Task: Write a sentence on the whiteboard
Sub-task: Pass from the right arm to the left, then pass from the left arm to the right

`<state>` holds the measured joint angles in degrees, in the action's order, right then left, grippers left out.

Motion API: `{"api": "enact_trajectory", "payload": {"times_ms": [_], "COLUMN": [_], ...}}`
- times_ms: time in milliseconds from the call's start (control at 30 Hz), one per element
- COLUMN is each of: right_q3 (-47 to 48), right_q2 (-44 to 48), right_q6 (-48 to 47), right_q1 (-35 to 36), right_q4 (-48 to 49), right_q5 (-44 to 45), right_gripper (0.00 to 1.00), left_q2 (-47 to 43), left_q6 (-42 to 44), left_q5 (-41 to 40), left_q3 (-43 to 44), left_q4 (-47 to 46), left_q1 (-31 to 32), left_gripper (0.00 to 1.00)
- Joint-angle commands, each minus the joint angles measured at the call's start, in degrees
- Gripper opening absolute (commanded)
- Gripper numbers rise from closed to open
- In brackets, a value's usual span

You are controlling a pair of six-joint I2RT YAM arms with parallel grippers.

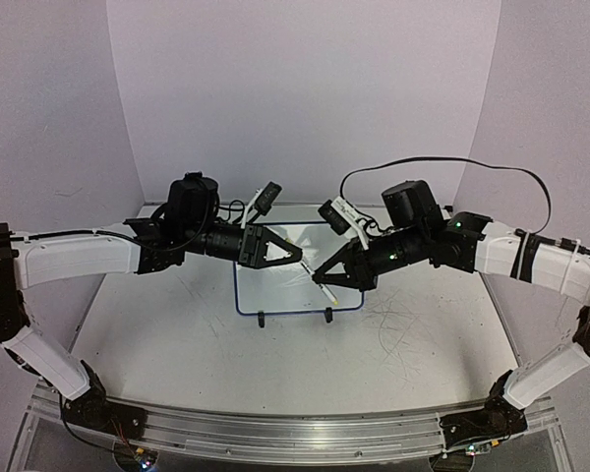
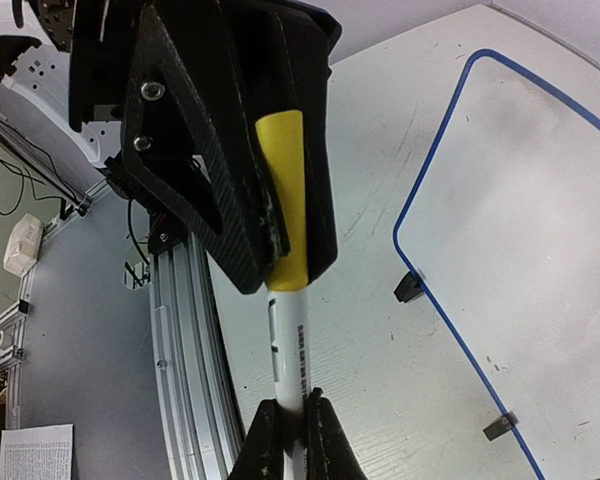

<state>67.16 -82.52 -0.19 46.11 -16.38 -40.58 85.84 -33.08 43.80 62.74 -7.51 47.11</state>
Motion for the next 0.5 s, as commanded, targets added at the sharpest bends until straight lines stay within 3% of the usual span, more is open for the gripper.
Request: {"api": "enact_trajectory", "payload": {"times_ms": [0,33,167,267,367,467], "right_q3": [1.4,1.4,0.3,-1.6,-6.5,-12.0], "right_q2": [-0.2,0.0,2.3,5.5,10.1,13.6], "right_q6": [-1.7,-1.6,-0.7,2.1,8.2,17.0], "right_q1": [1.1,1.2,1.1,1.2,1.2,1.2], "right_q4": [0.0,-0.1,1.2,5.2,16.3,28.7], "right_q5": [0.1,0.6,5.0,9.2,15.8,23.5], "right_gripper": [0.0,0.01,0.38,0.57,0.87,0.98], "left_q2": [-1.5,-1.8,-3.8,-7.1,-11.1,-16.1], "left_q6": [-0.1,-0.1,1.2,2.1,2.5,0.8], "left_q5": [-1.5,-1.9,-5.0,-10.7,-16.7,-22.4], "left_q3": [0.6,0.5,-0.2,-1.4,-2.8,-6.5], "left_q4": [-2.4,-2.4,-2.4,-2.5,-3.6,-9.6], "left_q1": [-0.2,-0.2,-0.2,-0.2,-0.2,-0.2], "left_gripper": [0.0,0.0,0.0,0.0,0.0,0.0]}}
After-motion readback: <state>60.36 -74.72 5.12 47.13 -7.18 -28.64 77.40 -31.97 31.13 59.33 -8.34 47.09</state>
